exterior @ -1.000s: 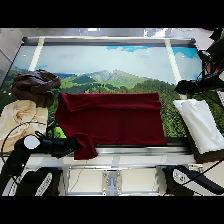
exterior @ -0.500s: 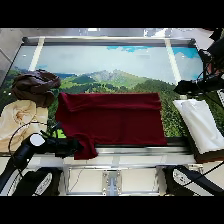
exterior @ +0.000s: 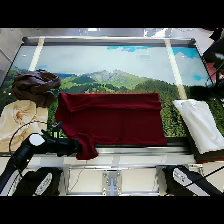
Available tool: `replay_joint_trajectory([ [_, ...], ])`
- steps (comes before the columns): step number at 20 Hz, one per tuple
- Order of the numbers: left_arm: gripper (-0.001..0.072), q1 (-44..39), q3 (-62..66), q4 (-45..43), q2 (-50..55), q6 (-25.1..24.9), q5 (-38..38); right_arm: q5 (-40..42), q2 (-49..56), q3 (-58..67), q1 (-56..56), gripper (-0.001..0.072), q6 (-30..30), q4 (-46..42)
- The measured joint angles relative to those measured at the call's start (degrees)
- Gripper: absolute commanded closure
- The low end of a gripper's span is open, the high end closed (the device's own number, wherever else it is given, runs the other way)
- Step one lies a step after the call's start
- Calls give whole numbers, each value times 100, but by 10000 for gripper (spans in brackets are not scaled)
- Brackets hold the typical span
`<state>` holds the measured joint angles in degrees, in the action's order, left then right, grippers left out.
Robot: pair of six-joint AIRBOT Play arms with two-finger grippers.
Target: Fold the shirts.
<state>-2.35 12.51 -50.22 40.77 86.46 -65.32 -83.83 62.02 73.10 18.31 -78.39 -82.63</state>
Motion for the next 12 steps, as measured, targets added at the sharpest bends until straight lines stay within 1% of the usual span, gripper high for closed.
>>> replay_joint_trajectory([
  [1,690,0,0,-17,-101,-11,-46,-76,7,-389,289,527,15,101],
  [2,691,0,0,-28,-205,-13,-76,-173,11,-894,610,473,96,304],
  [3,691,0,0,-33,-304,-17,-101,-251,15,-1434,922,363,223,610],
  [7,691,0,0,-61,-520,-31,-151,-173,20,-3147,1600,364,577,1558],
  [9,691,0,0,-66,-562,-31,-157,4,22,-3740,1663,364,660,1740],
  [12,691,0,0,-68,-588,-31,-155,267,22,-4245,1591,364,717,1790],
])
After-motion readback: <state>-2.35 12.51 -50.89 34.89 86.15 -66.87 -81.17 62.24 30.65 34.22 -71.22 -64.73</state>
